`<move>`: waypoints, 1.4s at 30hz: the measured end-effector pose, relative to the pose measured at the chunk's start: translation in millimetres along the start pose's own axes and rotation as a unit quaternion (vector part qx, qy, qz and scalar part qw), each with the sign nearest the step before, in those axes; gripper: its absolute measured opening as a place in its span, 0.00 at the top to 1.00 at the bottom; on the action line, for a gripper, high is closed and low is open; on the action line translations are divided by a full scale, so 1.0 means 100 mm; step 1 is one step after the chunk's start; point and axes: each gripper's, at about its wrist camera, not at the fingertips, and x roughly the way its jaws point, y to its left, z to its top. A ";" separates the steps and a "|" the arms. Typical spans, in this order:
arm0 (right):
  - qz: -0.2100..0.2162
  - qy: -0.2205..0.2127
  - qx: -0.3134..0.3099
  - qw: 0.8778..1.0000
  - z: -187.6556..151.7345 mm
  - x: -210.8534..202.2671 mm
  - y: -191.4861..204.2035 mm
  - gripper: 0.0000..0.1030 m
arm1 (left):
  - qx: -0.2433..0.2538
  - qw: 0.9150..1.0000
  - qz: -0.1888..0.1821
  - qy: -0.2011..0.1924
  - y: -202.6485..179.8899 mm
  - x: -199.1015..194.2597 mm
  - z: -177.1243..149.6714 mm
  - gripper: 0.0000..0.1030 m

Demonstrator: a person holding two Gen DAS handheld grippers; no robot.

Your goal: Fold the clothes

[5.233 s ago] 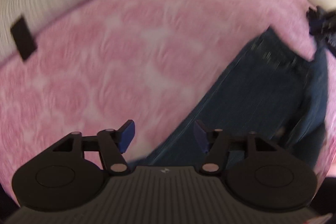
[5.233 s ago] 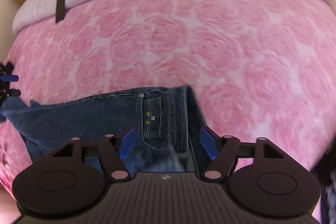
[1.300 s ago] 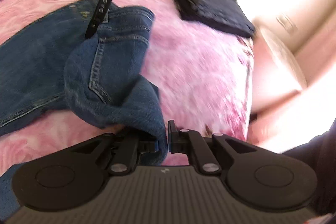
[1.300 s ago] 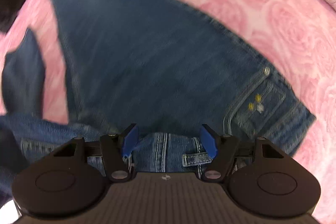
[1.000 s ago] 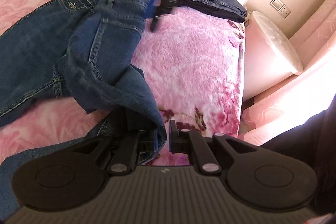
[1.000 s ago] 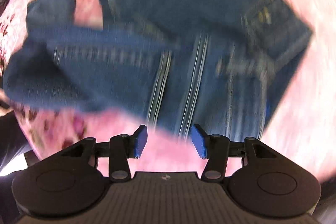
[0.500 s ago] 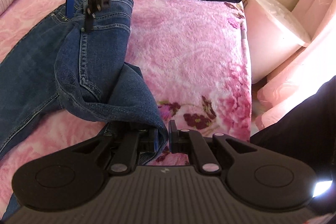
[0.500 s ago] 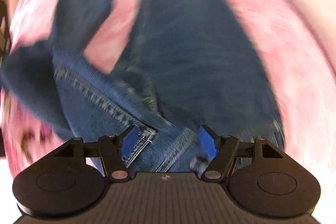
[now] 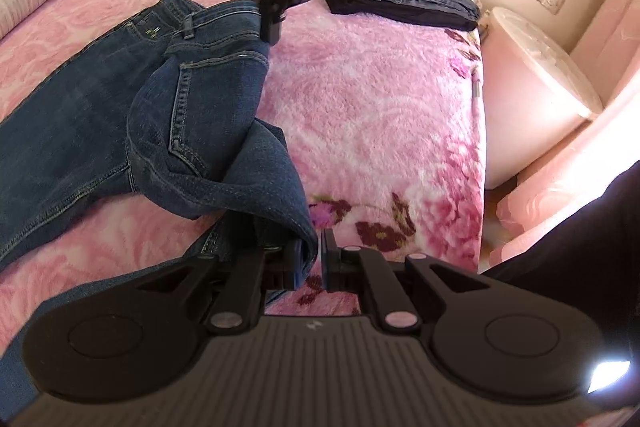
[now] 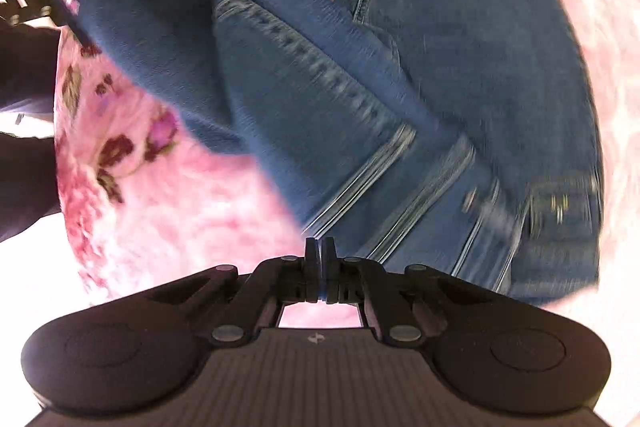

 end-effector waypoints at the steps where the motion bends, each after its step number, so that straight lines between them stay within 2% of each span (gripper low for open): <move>1: -0.008 -0.011 0.015 1.000 -0.05 -0.05 0.04 0.98 | 0.007 1.000 -0.001 0.000 -0.01 0.00 -0.01 0.95; 2: -0.017 -0.022 0.029 0.999 -0.10 -0.10 0.08 0.96 | 0.017 1.000 -0.001 0.002 -0.02 0.01 -0.01 0.95; 4: -0.039 -0.039 0.033 0.998 -0.08 -0.18 0.07 0.83 | 0.037 0.999 -0.001 0.005 -0.06 0.02 -0.01 0.95; 6: -0.040 -0.051 0.015 0.998 0.04 -0.19 0.00 0.75 | 0.049 0.999 0.003 0.007 -0.10 0.02 -0.01 0.95; 8: -0.041 -0.064 -0.003 0.997 0.17 -0.20 -0.07 0.56 | 0.048 0.999 0.009 0.005 -0.11 0.02 -0.02 0.95; 12: -0.052 -0.061 -0.082 0.993 0.50 -0.13 -0.19 0.48 | 0.037 0.999 0.020 0.002 -0.15 0.04 -0.06 0.95; 14: -0.046 -0.050 -0.131 0.989 0.66 -0.05 -0.22 0.39 | 0.028 0.999 0.027 0.000 -0.17 0.06 -0.08 0.95; 16: -0.023 -0.029 -0.169 0.985 0.80 0.03 -0.26 0.37 | 0.018 0.999 0.033 -0.001 -0.20 0.07 -0.09 0.95; 21: 0.029 0.036 -0.218 0.975 0.93 0.33 -0.34 0.37 | -0.018 0.999 0.044 -0.008 -0.21 0.09 -0.13 0.95; 27: 0.068 0.079 -0.206 0.973 0.99 0.56 -0.42 0.35 | -0.032 0.998 0.045 -0.008 -0.21 0.12 -0.15 0.95; 30: 0.073 0.085 -0.182 0.977 0.98 0.56 -0.43 0.50 | -0.032 0.999 0.041 -0.004 -0.20 0.11 -0.15 0.95; 32: 0.064 0.086 -0.167 0.980 0.91 0.48 -0.40 0.72 | -0.029 0.999 0.036 -0.001 -0.19 0.10 -0.15 0.95; 34: 0.057 0.085 -0.158 0.982 0.80 0.38 -0.34 0.79 | -0.024 0.999 0.030 0.004 -0.18 0.09 -0.16 0.95; 37: 0.057 0.074 -0.137 0.986 0.53 0.20 -0.14 0.86 | -0.020 1.000 0.019 0.014 -0.15 0.05 -0.18 0.95; 42: 0.068 0.061 -0.090 0.992 -0.01 -0.05 0.29 0.87 | -0.013 0.999 0.000 0.041 -0.08 -0.06 -0.24 0.95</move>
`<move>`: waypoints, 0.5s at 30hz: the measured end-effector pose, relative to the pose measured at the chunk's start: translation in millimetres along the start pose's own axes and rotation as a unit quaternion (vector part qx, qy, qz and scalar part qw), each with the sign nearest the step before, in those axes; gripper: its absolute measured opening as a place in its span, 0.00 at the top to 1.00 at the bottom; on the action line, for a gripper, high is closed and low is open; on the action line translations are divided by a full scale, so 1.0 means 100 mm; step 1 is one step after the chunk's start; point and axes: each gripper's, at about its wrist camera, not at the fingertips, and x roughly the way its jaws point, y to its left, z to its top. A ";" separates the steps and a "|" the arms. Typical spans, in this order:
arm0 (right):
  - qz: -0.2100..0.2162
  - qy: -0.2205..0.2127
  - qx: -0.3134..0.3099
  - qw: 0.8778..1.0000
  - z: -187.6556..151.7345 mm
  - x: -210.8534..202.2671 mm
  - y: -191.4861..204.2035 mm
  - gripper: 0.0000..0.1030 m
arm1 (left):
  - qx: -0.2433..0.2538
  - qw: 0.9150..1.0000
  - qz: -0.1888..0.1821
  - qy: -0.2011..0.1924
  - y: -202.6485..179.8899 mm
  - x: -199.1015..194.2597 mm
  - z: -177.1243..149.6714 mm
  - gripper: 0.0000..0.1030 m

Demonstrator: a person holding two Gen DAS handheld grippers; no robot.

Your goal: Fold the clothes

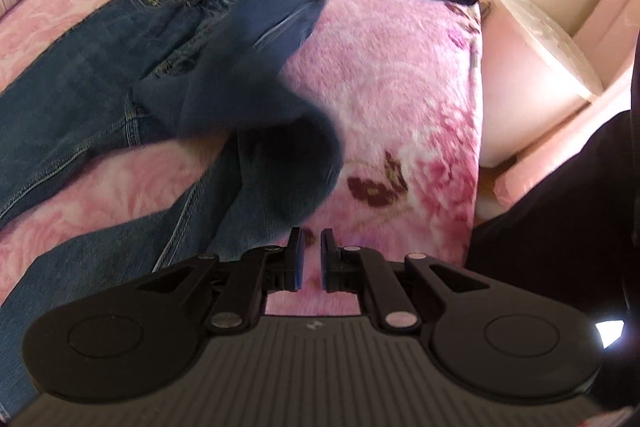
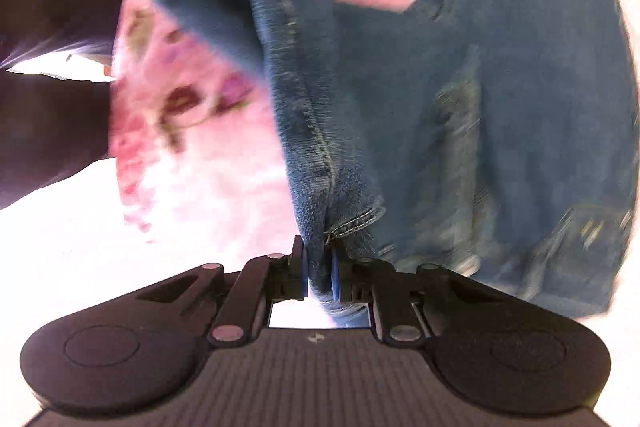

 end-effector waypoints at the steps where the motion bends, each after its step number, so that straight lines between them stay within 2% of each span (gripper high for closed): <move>1: 0.003 0.000 0.012 1.000 -0.09 0.04 0.13 0.87 | 0.002 1.000 -0.001 0.008 0.02 -0.03 -0.02 0.95; 4: -0.002 -0.005 0.058 0.998 -0.30 0.21 0.41 0.87 | -0.012 1.000 0.005 0.025 0.12 -0.16 -0.12 0.93; 7: 0.001 -0.015 0.099 0.995 -0.47 0.33 0.61 0.89 | -0.045 0.998 0.025 0.043 0.30 -0.31 -0.28 0.90; 8: 0.010 -0.004 0.100 0.995 -0.47 0.40 0.69 0.99 | -0.053 0.997 0.037 0.049 0.37 -0.36 -0.35 0.84; 9: 0.013 0.010 0.097 0.995 -0.47 0.50 0.76 0.99 | -0.060 0.995 0.053 0.056 0.44 -0.40 -0.43 0.78; 10: 0.016 0.023 0.094 0.995 -0.47 0.60 0.83 0.99 | -0.066 0.993 0.073 0.062 0.52 -0.44 -0.50 0.75; 11: 0.019 0.036 0.092 0.995 -0.46 0.70 0.90 0.99 | -0.071 0.991 0.092 0.068 0.61 -0.48 -0.57 0.66; 12: 0.017 0.032 0.104 0.994 -0.48 0.72 0.96 0.99 | -0.077 0.988 0.111 0.075 0.69 -0.52 -0.65 0.61; 13: 0.015 0.029 0.116 0.993 -0.50 0.75 1.02 0.97 | -0.082 0.985 0.129 0.079 0.78 -0.56 -0.73 0.60; 15: 0.006 0.010 0.154 0.988 -0.50 0.69 1.08 0.89 | -0.085 0.980 0.158 0.088 0.97 -0.62 -0.88 0.50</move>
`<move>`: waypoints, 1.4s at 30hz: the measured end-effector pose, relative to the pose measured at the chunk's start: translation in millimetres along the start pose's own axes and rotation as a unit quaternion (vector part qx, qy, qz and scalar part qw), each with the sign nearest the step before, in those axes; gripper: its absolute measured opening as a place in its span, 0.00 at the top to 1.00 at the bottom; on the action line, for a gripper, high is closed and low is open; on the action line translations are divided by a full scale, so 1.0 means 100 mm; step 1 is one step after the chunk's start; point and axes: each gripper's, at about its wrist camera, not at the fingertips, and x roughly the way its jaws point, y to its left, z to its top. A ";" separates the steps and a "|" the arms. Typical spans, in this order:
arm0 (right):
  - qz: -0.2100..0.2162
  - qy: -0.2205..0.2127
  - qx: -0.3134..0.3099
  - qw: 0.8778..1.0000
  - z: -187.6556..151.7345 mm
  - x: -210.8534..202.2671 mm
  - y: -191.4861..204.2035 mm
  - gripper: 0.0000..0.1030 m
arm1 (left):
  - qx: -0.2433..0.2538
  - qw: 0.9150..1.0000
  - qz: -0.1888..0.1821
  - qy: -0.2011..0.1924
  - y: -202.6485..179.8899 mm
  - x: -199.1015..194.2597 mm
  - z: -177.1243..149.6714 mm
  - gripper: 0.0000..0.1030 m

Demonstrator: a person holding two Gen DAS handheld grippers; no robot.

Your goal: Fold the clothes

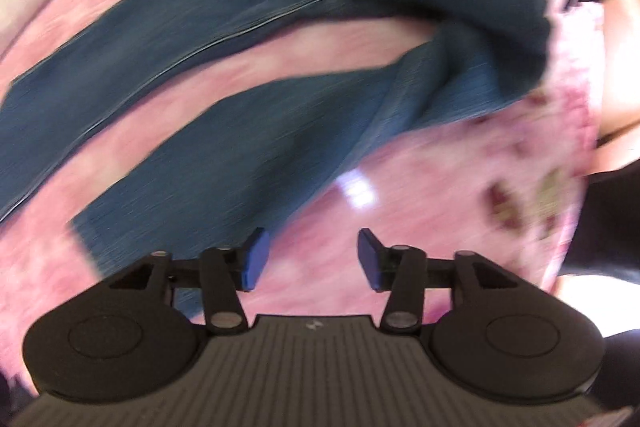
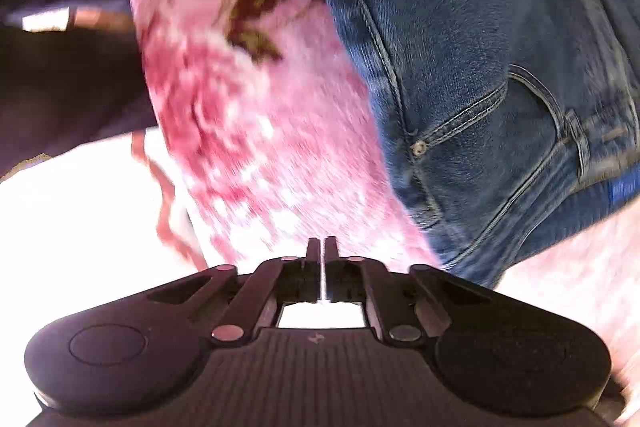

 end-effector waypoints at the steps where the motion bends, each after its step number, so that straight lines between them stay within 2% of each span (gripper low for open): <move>1: -0.003 -0.010 0.019 1.000 -0.01 -0.03 0.03 0.84 | 0.000 1.000 0.014 0.003 0.11 0.02 -0.06 0.48; 3: -0.020 -0.021 0.049 0.998 0.05 -0.05 0.14 0.77 | 0.024 0.999 0.034 0.004 0.26 0.06 -0.20 0.43; 6: -0.053 -0.028 0.086 0.994 0.23 -0.07 0.31 0.62 | 0.104 0.993 0.055 0.017 0.39 0.20 -0.40 0.43; 10: -0.099 -0.031 0.145 0.984 0.57 -0.13 0.53 0.54 | 0.237 0.969 0.068 0.013 0.51 0.39 -0.67 0.47; 11: -0.113 -0.032 0.161 0.980 0.65 -0.18 0.58 0.52 | 0.259 0.964 0.066 0.006 0.56 0.42 -0.72 0.52; 13: -0.138 -0.038 0.192 0.971 0.85 -0.27 0.73 0.49 | 0.296 0.954 0.049 0.010 0.63 0.50 -0.76 0.76; 14: -0.151 -0.042 0.208 0.966 0.96 -0.31 0.81 0.49 | 0.301 0.953 0.034 0.009 0.68 0.47 -0.76 0.90; 15: -0.160 -0.046 0.223 0.961 1.07 -0.33 0.88 0.49 | 0.306 0.952 0.019 0.007 0.74 0.44 -0.76 0.97; 16: -0.172 -0.050 0.237 0.955 1.20 -0.37 0.95 0.49 | 0.310 0.951 0.004 0.006 0.79 0.41 -0.76 1.00; 18: -0.196 -0.065 0.258 0.944 1.46 -0.45 1.10 0.49 | 0.279 0.960 -0.032 -0.007 0.96 0.16 -0.71 1.00; 20: -0.209 -0.085 0.271 0.936 1.71 -0.54 1.23 0.49 | 0.220 0.970 -0.098 -0.014 1.21 -0.19 -0.68 1.00; 21: -0.210 -0.094 0.270 0.935 1.83 -0.57 1.28 0.49 | 0.199 0.971 -0.129 -0.016 1.31 -0.37 -0.70 1.00; 23: -0.211 -0.109 0.264 0.935 2.06 -0.62 1.38 0.49 | 0.143 0.966 -0.214 -0.015 1.53 -0.77 -0.72 1.00; 26: -0.210 -0.146 0.258 0.932 2.30 -0.71 1.44 0.46 | 0.071 0.947 -0.313 -0.016 1.89 -1.23 -0.75 1.00; 29: -0.214 -0.168 0.250 0.929 2.46 -0.71 1.45 0.38 | -0.009 0.940 -0.340 -0.025 2.30 -1.39 -0.72 1.00; 31: -0.212 -0.175 0.248 0.929 2.55 -0.67 1.43 0.36 | -0.078 0.939 -0.333 -0.025 2.59 -1.27 -0.72 1.00; 32: -0.214 -0.173 0.246 0.929 2.57 -0.64 1.42 0.35 | -0.105 0.942 -0.318 -0.020 2.71 -1.15 -0.71 1.00; 35: -0.220 -0.168 0.241 0.930 2.64 -0.53 1.40 0.35 | -0.187 0.949 -0.253 -0.002 3.03 -0.69 -0.67 1.00; 38: -0.241 -0.149 0.221 0.933 2.68 -0.39 1.38 0.35 | -0.237 0.949 -0.207 0.000 3.16 -0.33 -0.65 1.00; 40: -0.245 -0.144 0.213 0.935 2.70 -0.32 1.34 0.35 | -0.245 0.952 -0.185 -0.010 3.17 -0.23 -0.64 0.95; 42: -0.243 -0.141 0.204 0.938 2.74 -0.26 1.31 0.35 | -0.247 0.955 -0.164 -0.018 3.23 -0.18 -0.69 0.76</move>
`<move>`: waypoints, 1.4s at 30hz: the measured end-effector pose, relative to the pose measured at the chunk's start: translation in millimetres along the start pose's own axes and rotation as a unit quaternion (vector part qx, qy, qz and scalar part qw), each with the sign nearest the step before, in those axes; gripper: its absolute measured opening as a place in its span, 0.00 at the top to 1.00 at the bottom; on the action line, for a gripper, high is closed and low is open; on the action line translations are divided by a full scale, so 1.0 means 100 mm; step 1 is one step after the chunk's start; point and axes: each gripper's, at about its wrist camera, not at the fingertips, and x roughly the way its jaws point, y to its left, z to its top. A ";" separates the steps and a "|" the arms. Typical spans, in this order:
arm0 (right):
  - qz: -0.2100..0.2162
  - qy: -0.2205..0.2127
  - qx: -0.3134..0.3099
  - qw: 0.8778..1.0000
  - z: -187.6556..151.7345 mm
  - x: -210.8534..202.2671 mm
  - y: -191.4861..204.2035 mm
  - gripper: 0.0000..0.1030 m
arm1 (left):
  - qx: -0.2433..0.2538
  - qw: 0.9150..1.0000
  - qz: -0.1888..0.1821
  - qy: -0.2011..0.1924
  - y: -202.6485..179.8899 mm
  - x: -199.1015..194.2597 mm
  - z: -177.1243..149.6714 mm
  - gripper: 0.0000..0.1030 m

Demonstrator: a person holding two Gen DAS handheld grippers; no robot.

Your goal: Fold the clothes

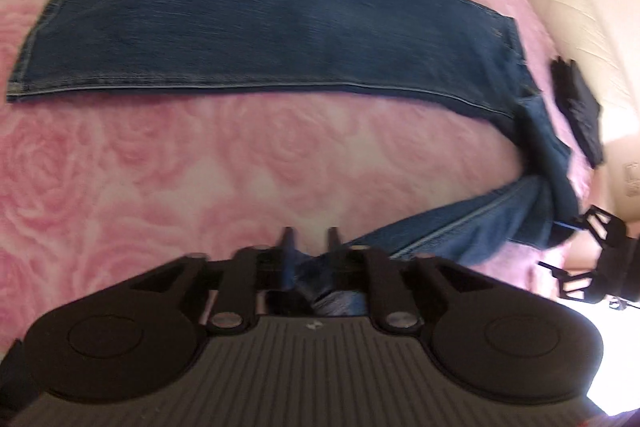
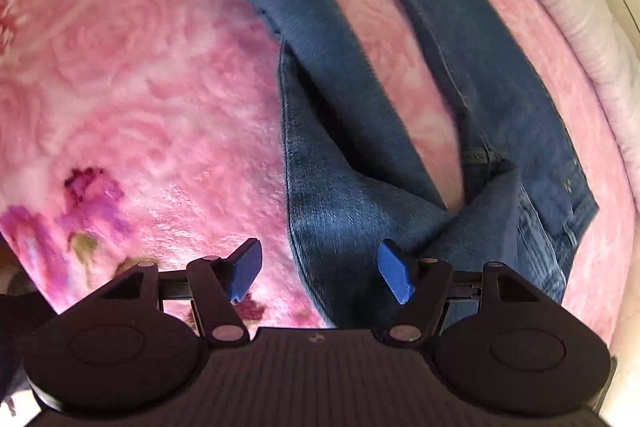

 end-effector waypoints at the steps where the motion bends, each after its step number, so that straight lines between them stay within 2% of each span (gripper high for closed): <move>1: 0.001 -0.001 -0.002 1.000 0.01 0.02 0.01 0.35 | 0.002 1.000 0.006 -0.010 0.02 -0.05 -0.06 0.71; 3: 0.002 -0.002 -0.007 1.000 0.03 0.05 0.03 0.35 | -0.003 1.000 0.004 -0.027 0.09 -0.11 -0.14 0.54; 5: 0.003 -0.004 -0.012 1.000 0.06 0.08 0.04 0.35 | -0.016 0.999 -0.008 -0.048 0.20 -0.17 -0.29 0.50; 8: 0.005 -0.006 -0.019 1.000 0.09 0.13 0.07 0.36 | -0.035 0.995 -0.062 -0.076 0.34 -0.25 -0.48 0.28; 10: 0.008 -0.005 -0.021 1.000 0.11 0.16 0.09 0.37 | -0.021 0.991 -0.098 -0.091 0.32 -0.30 -0.60 0.26; 14: 0.009 0.000 -0.021 1.000 0.13 0.18 0.12 0.52 | 0.047 0.993 -0.077 -0.083 0.15 -0.13 -0.64 0.24; 16: 0.008 0.005 -0.020 1.000 0.13 0.19 0.12 0.58 | 0.067 0.991 -0.079 -0.081 0.10 0.01 -0.58 0.24; 17: 0.007 0.008 -0.019 1.000 0.13 0.20 0.12 0.62 | 0.072 0.990 -0.084 -0.082 0.09 0.09 -0.53 0.25; 20: 0.002 0.019 -0.021 1.000 0.13 0.22 0.13 0.65 | 0.086 0.988 -0.096 -0.083 0.06 0.23 -0.41 0.36; 22: -0.003 0.021 -0.023 1.000 0.13 0.21 0.16 0.65 | 0.096 0.987 -0.107 -0.073 0.06 0.31 -0.33 0.63; 23: -0.004 0.022 -0.022 1.000 0.13 0.20 0.16 0.65 | 0.101 0.986 -0.112 -0.066 0.05 0.34 -0.31 0.81; 24: -0.005 0.021 -0.019 1.000 0.13 0.19 0.17 0.65 | 0.107 0.986 -0.113 -0.061 0.04 0.35 -0.30 0.90; 26: -0.006 0.024 -0.018 1.000 0.15 0.20 0.20 0.68 | 0.114 0.987 -0.102 -0.045 -0.01 0.34 -0.28 0.98; 27: -0.008 0.026 -0.016 1.000 0.16 0.20 0.21 0.73 | 0.108 0.988 -0.099 -0.043 -0.03 0.28 -0.28 0.98; 28: -0.007 0.028 -0.015 0.999 0.17 0.19 0.21 0.91 | 0.095 0.990 -0.099 -0.041 -0.04 0.16 -0.28 0.98; 31: 0.010 0.017 -0.009 1.000 0.18 0.06 0.20 0.93 | 0.058 0.992 -0.099 -0.042 -0.10 -0.24 -0.26 0.98; 36: 0.089 -0.037 -0.042 0.994 0.19 -0.41 0.10 0.94 | -0.013 0.996 -0.064 -0.058 0.00 -0.94 -0.02 0.99; 38: 0.105 -0.039 -0.058 0.992 0.19 -0.49 0.08 0.94 | -0.051 0.995 -0.056 -0.064 0.16 -0.98 0.14 0.99; 42: 0.125 -0.032 -0.080 0.988 0.17 -0.45 0.06 0.94 | -0.108 0.992 -0.034 -0.057 0.51 -0.60 0.34 0.98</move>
